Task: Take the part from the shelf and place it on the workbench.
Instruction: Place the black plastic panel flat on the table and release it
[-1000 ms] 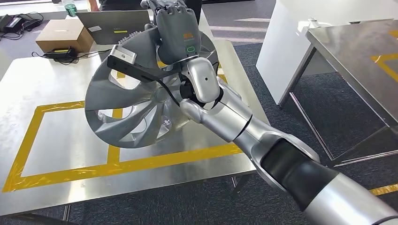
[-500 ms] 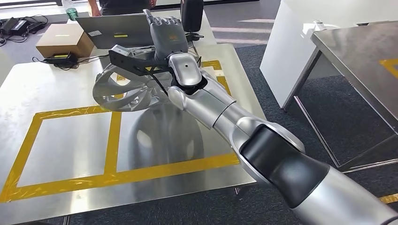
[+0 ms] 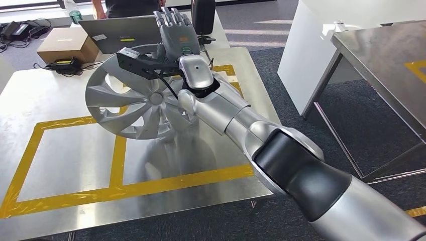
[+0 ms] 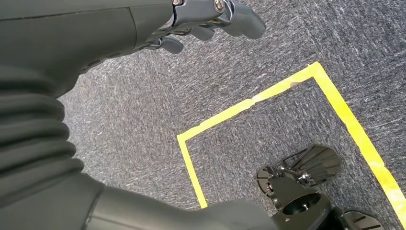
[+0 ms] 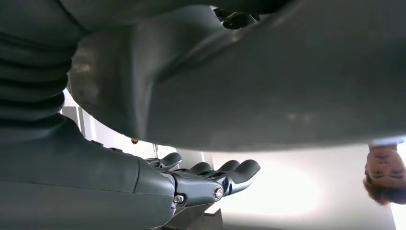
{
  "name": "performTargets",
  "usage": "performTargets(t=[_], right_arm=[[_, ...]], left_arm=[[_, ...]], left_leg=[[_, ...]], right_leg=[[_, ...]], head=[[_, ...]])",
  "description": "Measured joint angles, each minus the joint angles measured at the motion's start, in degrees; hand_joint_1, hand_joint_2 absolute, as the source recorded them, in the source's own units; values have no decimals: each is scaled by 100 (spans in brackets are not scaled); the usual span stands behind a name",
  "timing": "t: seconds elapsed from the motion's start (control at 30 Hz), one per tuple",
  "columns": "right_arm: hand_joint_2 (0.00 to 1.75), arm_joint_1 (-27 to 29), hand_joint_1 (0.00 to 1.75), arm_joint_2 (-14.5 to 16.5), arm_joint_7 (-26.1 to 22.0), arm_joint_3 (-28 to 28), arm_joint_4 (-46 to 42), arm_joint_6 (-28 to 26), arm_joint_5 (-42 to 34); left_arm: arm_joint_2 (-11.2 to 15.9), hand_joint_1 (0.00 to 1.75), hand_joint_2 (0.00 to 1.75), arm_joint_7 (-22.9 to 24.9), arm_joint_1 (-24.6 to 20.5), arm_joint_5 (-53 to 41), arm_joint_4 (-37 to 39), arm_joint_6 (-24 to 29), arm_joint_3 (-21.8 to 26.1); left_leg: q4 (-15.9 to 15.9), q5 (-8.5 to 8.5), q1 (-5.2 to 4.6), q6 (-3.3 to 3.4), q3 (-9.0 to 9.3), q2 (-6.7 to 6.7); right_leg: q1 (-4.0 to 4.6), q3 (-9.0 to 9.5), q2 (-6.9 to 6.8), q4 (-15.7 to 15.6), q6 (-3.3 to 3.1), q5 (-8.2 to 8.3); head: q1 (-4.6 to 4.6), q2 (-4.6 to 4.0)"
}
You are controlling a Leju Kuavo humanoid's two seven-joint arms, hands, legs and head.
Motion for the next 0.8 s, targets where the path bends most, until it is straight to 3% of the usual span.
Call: performTargets(t=[0.2,0.5,0.67,0.73,0.8], right_arm=[[0,-15,0,2,-40,-1,0,-92,-51],[0,-231,0,-2,-259,-159,-221,-836,-316],[0,-343,0,8,-158,-184,-258,665,-514],[0,-331,0,15,-217,-175,-235,437,-624],[0,-303,0,-1,-262,-180,-246,-178,-709]], left_arm=[[1,0,0,-6,2,-1,0,2,6],[3,0,0,-21,16,11,0,2,31],[25,0,0,-10,7,10,0,-21,41],[32,0,0,-20,8,10,0,-26,53],[34,0,0,-41,12,7,0,-26,80]], left_leg=[[12,-1,-2,1,-1,-1],[18,-3,-4,1,0,0],[18,-5,-4,0,3,4],[20,-4,-4,-1,4,4],[21,-3,-4,-2,5,3]], right_leg=[[-3,8,-1,-3,1,1],[-6,12,-1,-4,2,2],[-5,16,0,-4,2,3],[-5,16,0,-4,2,4],[-5,18,-1,-4,2,4]], head=[[0,1],[1,0],[1,-1],[0,-1],[0,0]])
